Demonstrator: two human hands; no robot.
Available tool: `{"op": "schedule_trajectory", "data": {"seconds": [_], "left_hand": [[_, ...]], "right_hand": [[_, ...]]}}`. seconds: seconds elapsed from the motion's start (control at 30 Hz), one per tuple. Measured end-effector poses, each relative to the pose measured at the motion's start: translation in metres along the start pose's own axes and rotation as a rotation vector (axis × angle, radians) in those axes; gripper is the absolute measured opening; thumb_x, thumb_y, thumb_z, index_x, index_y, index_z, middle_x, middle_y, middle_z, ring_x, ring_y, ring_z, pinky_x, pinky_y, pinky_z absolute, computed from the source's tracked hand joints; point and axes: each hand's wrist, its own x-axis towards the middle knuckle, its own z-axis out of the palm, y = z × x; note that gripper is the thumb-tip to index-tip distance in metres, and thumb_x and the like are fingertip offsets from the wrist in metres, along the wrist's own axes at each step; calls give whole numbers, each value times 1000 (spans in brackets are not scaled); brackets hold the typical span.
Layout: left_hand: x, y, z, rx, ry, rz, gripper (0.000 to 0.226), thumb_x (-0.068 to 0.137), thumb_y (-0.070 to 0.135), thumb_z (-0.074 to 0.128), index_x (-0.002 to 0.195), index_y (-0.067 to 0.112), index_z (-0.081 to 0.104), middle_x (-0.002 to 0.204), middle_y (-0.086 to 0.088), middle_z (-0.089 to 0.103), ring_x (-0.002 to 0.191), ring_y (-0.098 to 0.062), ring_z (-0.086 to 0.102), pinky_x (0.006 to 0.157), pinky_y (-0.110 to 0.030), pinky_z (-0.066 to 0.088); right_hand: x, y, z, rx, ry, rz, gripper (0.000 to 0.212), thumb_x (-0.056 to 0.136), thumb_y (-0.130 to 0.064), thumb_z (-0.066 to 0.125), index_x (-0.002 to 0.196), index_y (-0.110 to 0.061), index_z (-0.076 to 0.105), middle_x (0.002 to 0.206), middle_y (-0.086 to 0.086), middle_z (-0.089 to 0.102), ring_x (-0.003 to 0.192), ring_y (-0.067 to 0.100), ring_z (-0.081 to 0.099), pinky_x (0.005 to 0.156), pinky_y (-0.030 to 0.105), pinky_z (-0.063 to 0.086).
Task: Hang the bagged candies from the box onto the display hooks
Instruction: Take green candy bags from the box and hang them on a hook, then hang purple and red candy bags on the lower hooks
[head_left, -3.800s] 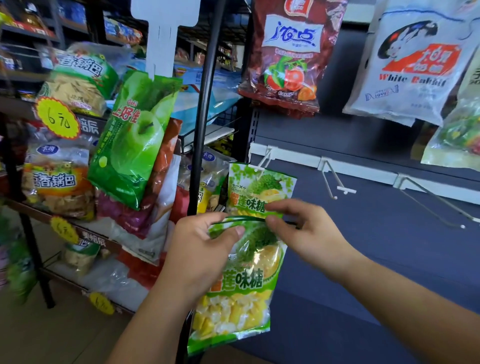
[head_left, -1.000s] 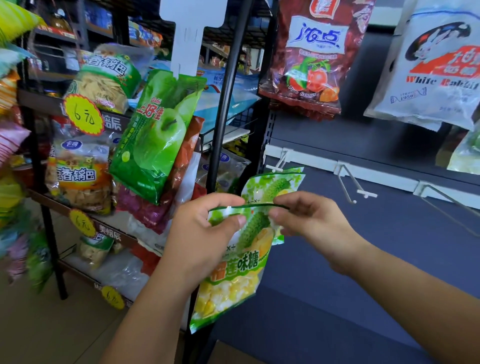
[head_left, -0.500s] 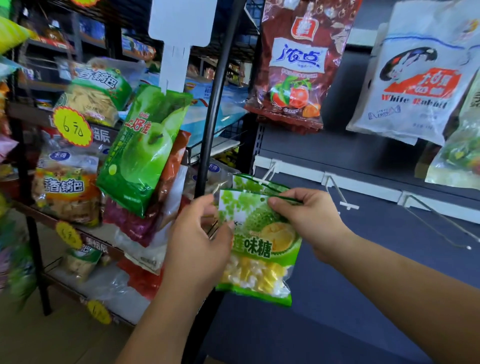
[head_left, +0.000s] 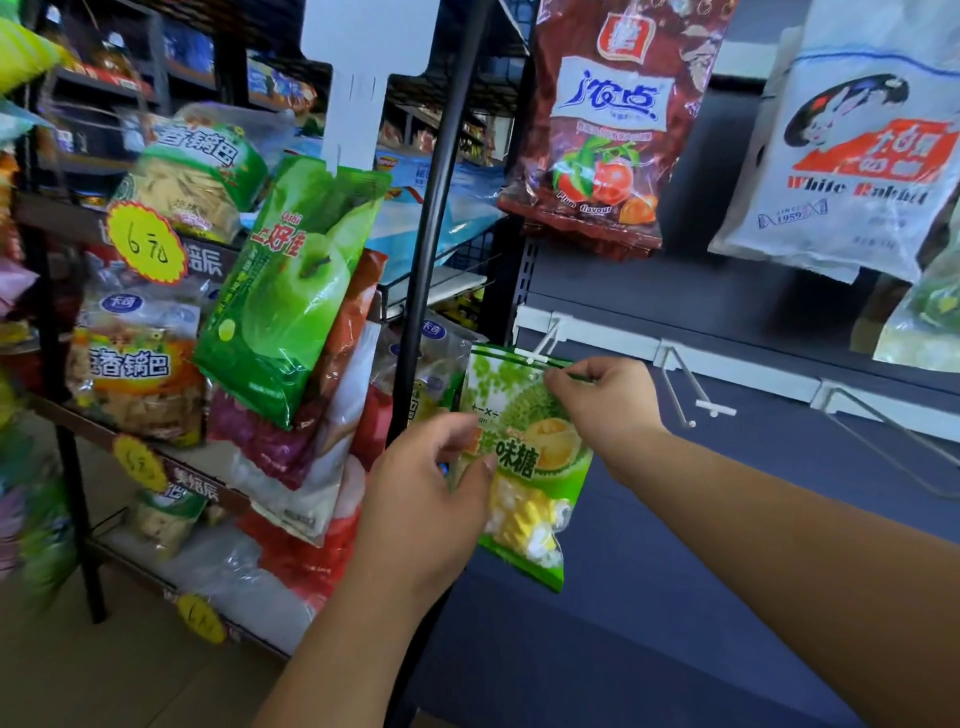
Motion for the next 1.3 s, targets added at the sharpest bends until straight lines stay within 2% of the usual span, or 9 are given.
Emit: {"op": "schedule_trajectory", "data": {"seconds": [0.1, 0.2, 0.33, 0.4, 0.5, 0.57, 0.83, 1.03, 1.3], "left_hand": [[-1, -6, 1, 49, -35, -14, 40, 90, 28, 72, 129, 24, 65, 118, 13, 68, 109, -2, 63, 100, -36, 54], [-5, -12, 2, 79, -76, -27, 41, 91, 31, 71, 131, 23, 64, 119, 12, 67, 110, -3, 64, 100, -37, 54], [-13, -20, 3, 162, -120, -27, 38, 92, 39, 68, 127, 25, 65, 118, 14, 68, 112, -6, 63, 98, -36, 53], [-18, -26, 3, 181, -147, -22, 40, 91, 45, 64, 128, 29, 64, 120, 18, 68, 114, -1, 62, 100, -34, 53], [-29, -35, 3, 163, -175, -58, 30, 93, 34, 67, 122, 29, 66, 104, 30, 67, 103, 14, 60, 91, -20, 50], [-36, -39, 3, 127, -196, -100, 35, 93, 31, 68, 128, 26, 64, 108, 31, 64, 109, 9, 61, 93, -19, 48], [-94, -54, -13, 194, -266, -232, 56, 94, 40, 65, 144, 19, 52, 136, 3, 62, 121, -8, 60, 106, -38, 50], [-153, -60, -18, 410, -470, -221, 52, 95, 38, 64, 141, 16, 55, 130, -4, 65, 117, -19, 63, 98, -37, 52], [-285, -126, 3, 453, -637, -542, 46, 98, 40, 59, 134, 13, 58, 127, -7, 67, 116, -24, 63, 96, -36, 52]], "right_hand": [[8, 3, 1, -99, 61, 11, 32, 86, -46, 75, 70, -20, 65, 61, -2, 59, 57, 21, 54, 60, 34, 47], [-6, 13, -2, -181, 124, -60, 30, 89, -46, 72, 106, -23, 65, 115, 1, 63, 101, 22, 61, 78, 34, 48], [-58, 41, -5, -431, 206, -563, 47, 96, -39, 65, 135, -15, 57, 141, 8, 45, 132, 29, 40, 104, 39, 40], [-69, 55, 1, -600, 43, -700, 51, 100, -51, 51, 139, -19, 58, 151, 5, 48, 145, 30, 37, 115, 43, 37], [-64, 57, 7, -812, -271, -560, 72, 97, -70, 19, 153, -33, 43, 169, -5, 25, 159, 20, 8, 128, 45, 14], [-57, 51, 6, -877, -356, -490, 72, 98, -71, 15, 157, -36, 35, 172, -10, 10, 159, 13, -6, 129, 42, 4], [-132, 52, -15, -592, -396, -363, 66, 93, -72, 32, 147, -37, 50, 160, -13, 39, 148, 10, 35, 112, 40, 42], [-229, 119, -42, -378, -558, -105, 74, 88, -79, 32, 143, -34, 55, 144, -17, 56, 133, 5, 52, 106, 36, 48], [-346, 240, -38, -292, -666, 205, 50, 93, -73, 38, 83, -33, 67, 77, -13, 73, 76, 1, 68, 77, 39, 57]]}}
